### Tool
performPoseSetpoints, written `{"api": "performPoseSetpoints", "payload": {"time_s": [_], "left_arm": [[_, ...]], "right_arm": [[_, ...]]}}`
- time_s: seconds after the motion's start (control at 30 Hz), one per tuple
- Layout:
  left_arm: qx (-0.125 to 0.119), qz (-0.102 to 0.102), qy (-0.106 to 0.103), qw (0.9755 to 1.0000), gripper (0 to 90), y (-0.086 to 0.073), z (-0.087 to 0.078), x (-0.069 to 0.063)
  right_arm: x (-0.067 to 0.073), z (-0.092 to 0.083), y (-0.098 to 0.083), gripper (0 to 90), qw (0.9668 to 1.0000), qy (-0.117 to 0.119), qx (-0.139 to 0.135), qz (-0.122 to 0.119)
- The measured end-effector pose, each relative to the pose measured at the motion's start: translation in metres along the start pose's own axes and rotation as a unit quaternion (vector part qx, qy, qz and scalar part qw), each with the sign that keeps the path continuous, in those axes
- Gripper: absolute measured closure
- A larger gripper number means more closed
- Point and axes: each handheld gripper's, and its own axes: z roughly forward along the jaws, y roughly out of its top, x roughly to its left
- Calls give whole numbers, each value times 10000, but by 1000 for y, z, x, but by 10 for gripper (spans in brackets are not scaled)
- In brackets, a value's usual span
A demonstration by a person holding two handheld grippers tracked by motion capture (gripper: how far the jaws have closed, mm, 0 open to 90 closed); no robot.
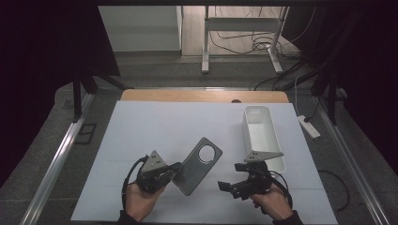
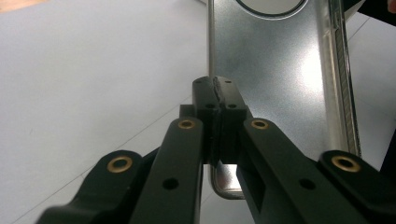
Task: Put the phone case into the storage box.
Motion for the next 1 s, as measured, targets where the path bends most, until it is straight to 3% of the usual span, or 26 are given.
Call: {"api": "performPoseSetpoints", "payload": {"time_s": [0.37,1.0], "left_arm": [[-70,26,-44,10000,891,1,4,-5],[-105,64,-113,9999,891,3,5,-10]], "right_arm": [[7,20,12,0,9997,210,30,133],[9,48,26,2,9976,220,58,649]]}}
